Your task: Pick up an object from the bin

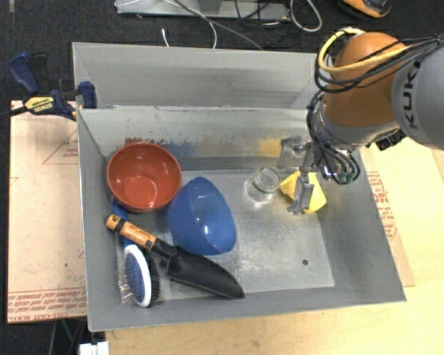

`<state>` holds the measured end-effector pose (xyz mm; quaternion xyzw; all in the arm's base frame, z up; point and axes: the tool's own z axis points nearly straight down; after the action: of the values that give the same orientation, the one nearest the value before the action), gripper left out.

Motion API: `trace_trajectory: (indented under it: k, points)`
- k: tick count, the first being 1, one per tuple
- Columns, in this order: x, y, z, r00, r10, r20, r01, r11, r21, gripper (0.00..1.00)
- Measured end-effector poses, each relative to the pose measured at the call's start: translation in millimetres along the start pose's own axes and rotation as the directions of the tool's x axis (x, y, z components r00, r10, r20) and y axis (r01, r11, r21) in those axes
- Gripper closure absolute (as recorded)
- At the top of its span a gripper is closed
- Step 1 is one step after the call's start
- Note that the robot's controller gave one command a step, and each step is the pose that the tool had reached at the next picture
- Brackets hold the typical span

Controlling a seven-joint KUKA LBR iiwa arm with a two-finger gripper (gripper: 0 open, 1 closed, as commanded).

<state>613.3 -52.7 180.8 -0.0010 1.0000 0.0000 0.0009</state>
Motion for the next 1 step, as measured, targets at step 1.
trace_trajectory:
  k: [1]
  points:
    - [0.0, 0.0, 0.0, 1.000, 0.000, 0.000, 0.000, 1.000, 0.000, 0.00]
